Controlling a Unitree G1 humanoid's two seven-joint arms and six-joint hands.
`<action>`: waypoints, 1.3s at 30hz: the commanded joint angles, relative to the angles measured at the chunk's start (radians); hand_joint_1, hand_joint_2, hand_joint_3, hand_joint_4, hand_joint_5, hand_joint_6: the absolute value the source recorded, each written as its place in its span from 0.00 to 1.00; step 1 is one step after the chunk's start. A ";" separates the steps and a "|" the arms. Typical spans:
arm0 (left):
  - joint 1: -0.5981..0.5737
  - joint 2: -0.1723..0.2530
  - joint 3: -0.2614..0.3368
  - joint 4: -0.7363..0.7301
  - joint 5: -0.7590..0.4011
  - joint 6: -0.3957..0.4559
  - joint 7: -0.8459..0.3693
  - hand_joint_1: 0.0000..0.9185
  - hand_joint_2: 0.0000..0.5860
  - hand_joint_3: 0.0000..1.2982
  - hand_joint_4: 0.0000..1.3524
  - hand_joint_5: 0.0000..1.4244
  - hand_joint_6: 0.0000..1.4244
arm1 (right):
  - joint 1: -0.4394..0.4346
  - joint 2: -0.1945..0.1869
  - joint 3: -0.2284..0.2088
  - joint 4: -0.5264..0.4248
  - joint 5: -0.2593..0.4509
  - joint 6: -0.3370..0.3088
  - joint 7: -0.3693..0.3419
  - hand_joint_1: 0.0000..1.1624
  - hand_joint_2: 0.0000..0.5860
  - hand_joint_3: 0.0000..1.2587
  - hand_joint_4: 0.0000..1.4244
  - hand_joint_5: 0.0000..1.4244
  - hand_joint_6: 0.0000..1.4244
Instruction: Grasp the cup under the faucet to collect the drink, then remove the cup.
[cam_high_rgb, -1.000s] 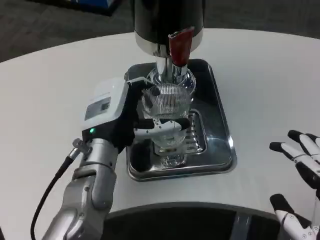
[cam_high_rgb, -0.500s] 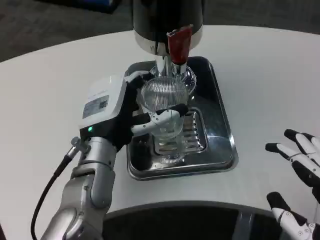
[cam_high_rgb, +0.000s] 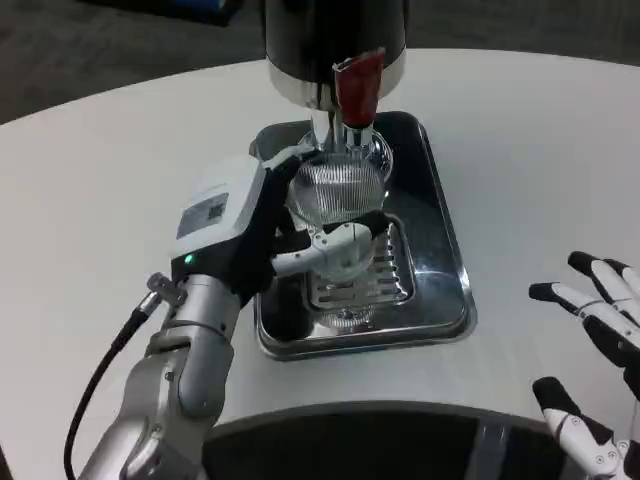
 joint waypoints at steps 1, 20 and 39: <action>0.000 0.019 -0.003 0.005 -0.005 -0.027 -0.011 0.22 0.14 0.24 0.28 0.49 0.81 | -0.001 -0.006 0.005 0.010 0.006 0.004 0.002 0.29 0.81 0.14 0.00 0.00 0.01; 0.076 0.054 0.058 -0.141 0.001 -0.016 0.014 0.20 0.14 0.21 0.26 0.47 0.82 | 0.000 -0.004 0.026 0.021 0.000 0.011 -0.004 0.30 0.80 0.14 0.00 0.00 0.01; 0.330 0.086 0.322 -0.650 -0.132 0.002 -0.075 0.01 0.12 0.29 0.25 0.30 0.44 | -0.009 -0.001 0.016 0.023 0.030 0.021 -0.009 0.30 0.80 0.15 0.01 0.00 0.01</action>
